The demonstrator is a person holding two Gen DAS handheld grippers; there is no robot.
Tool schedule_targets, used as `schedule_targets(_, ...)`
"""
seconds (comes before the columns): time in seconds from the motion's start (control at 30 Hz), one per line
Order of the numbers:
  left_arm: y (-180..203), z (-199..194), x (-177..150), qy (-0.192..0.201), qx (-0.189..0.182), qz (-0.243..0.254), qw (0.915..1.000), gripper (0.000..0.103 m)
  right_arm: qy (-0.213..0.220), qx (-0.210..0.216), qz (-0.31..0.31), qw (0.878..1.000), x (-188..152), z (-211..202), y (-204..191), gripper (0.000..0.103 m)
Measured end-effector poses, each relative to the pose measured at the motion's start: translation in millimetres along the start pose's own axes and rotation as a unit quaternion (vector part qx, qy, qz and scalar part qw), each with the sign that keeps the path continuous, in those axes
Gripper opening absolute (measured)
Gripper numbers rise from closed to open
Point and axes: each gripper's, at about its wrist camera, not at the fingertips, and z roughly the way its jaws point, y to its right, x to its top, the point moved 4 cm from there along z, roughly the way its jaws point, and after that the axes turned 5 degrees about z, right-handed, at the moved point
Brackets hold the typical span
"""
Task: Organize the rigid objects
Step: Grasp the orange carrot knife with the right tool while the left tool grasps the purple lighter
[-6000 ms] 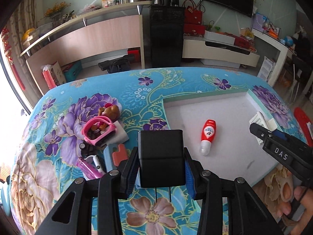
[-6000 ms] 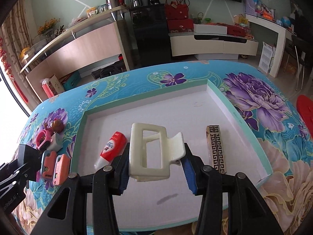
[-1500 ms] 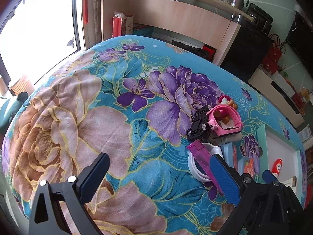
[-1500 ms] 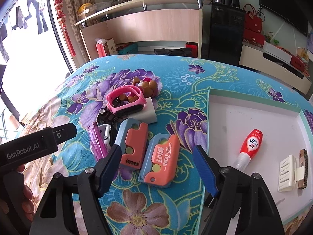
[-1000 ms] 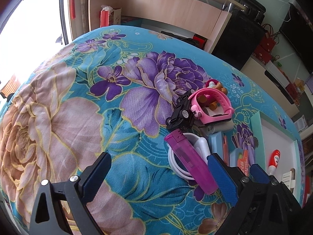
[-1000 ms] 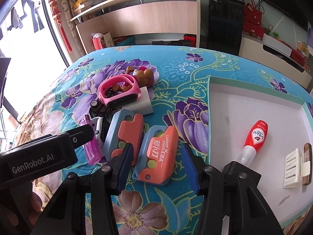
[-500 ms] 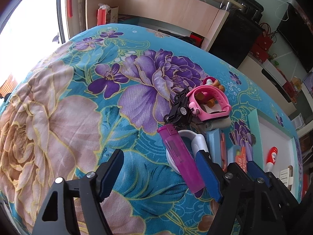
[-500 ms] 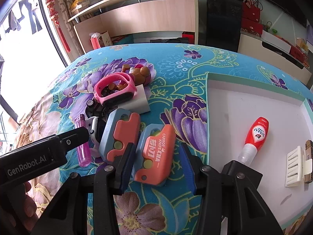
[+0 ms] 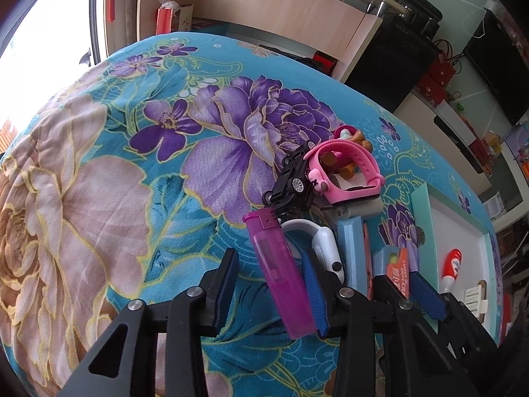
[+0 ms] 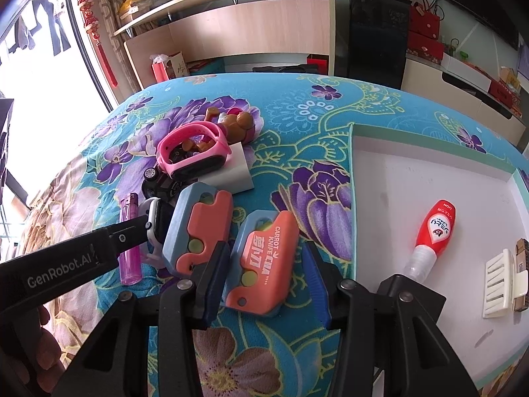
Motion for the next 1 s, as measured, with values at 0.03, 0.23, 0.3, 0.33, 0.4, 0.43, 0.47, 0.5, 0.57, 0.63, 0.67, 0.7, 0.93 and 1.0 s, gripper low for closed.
schedule_targets(0.03,0,0,0,0.001,-0.001,-0.001,1.0,0.03,0.0,-0.002,-0.003,1.0,0,1,-1,0.047)
schedule_targets(0.23,-3,0,-1,0.001,0.003,-0.001,1.0,0.021,-0.002,-0.002,-0.006,1.0,-1,3,-3,0.046)
schedule_targets(0.3,-4,-1,-1,0.002,0.004,0.0,1.0,0.021,-0.002,-0.003,-0.007,1.0,-1,3,-3,0.046)
schedule_targets(0.33,-4,-1,-1,0.002,0.004,-0.001,1.0,0.021,-0.001,-0.004,-0.009,1.0,-1,3,-4,0.046)
schedule_targets(0.4,-3,-2,-1,0.004,0.004,-0.001,1.0,0.021,-0.001,-0.005,-0.011,1.0,-2,4,-4,0.046)
schedule_targets(0.43,-4,-3,-1,0.006,0.005,0.0,1.0,0.021,0.0,-0.004,-0.009,1.0,-1,3,-3,0.045)
schedule_targets(0.47,-4,-5,-1,0.008,0.007,0.001,0.9999,0.021,-0.001,-0.002,-0.007,1.0,-1,3,-3,0.045)
schedule_targets(0.5,-4,-7,0,0.012,0.009,0.001,0.9999,0.021,-0.001,0.0,-0.005,1.0,-1,3,-2,0.045)
schedule_targets(0.57,-5,-11,1,0.019,0.012,0.001,0.9998,0.021,0.0,0.003,-0.003,1.0,-1,2,-2,0.044)
schedule_targets(0.63,-7,-14,2,0.023,0.013,0.0,0.9997,0.021,0.002,0.004,-0.005,1.0,-1,0,-2,0.044)
schedule_targets(0.67,-7,-16,2,0.025,0.013,-0.001,0.9996,0.021,0.004,0.004,-0.006,1.0,-1,-1,-2,0.043)
schedule_targets(0.7,-8,-17,3,0.027,0.014,-0.001,0.9995,0.021,0.006,0.005,-0.006,1.0,0,-2,-3,0.043)
schedule_targets(0.93,-5,-27,6,0.042,0.014,0.003,0.999,0.021,0.017,0.017,0.0,1.0,3,-11,-3,0.043)
schedule_targets(1.0,-5,-31,7,0.046,0.014,0.003,0.9988,0.021,0.022,0.02,0.003,1.0,4,-14,-2,0.043)
